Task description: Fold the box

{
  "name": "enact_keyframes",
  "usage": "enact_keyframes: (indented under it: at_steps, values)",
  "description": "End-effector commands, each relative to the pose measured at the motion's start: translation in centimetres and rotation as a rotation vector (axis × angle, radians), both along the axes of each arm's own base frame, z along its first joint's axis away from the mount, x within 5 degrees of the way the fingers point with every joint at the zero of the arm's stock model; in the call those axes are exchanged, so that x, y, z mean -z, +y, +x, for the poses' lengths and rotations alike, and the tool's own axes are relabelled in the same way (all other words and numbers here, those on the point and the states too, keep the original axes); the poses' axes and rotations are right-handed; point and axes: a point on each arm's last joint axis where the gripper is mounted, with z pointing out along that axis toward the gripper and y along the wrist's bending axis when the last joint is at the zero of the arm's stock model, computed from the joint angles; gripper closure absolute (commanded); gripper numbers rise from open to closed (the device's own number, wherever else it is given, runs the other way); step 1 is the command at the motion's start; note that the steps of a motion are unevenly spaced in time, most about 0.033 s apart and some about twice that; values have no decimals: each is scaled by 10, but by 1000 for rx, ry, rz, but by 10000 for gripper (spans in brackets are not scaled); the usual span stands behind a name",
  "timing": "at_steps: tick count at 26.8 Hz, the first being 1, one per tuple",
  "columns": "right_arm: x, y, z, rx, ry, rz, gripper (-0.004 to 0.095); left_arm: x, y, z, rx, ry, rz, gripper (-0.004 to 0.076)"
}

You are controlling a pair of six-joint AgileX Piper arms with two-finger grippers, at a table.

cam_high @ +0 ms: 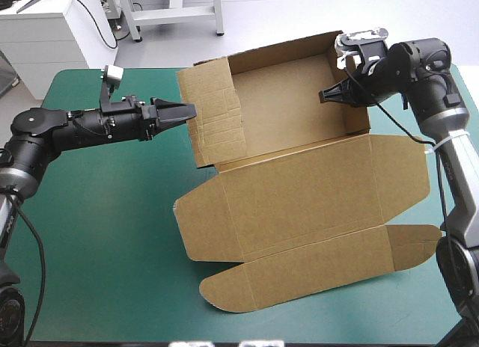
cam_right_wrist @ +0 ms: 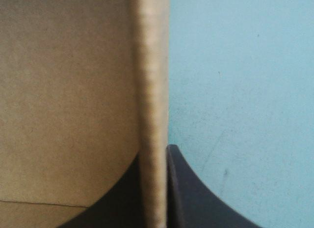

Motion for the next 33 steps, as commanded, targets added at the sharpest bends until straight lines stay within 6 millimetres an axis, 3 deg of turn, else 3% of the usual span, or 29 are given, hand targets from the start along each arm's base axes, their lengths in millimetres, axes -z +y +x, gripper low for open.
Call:
enact_keyframes:
  at_steps: [1,10,16,23,33]
  values:
    - [-30,-1,-11,11,-135,57,908,-17,-13,-9,5,-23,-14,250]
    - [-31,-1,-11,12,-146,67,908,-17,-46,-8,-74,-20,128,250]
    - [-34,1,-10,11,-179,70,908,-37,-62,-10,-158,-81,275,250]
    - [-45,18,-23,46,-251,-51,908,-42,-77,-10,-293,-109,323,250]
    - [-57,46,-41,9,-306,3,908,-31,-83,0,-420,-92,395,250]
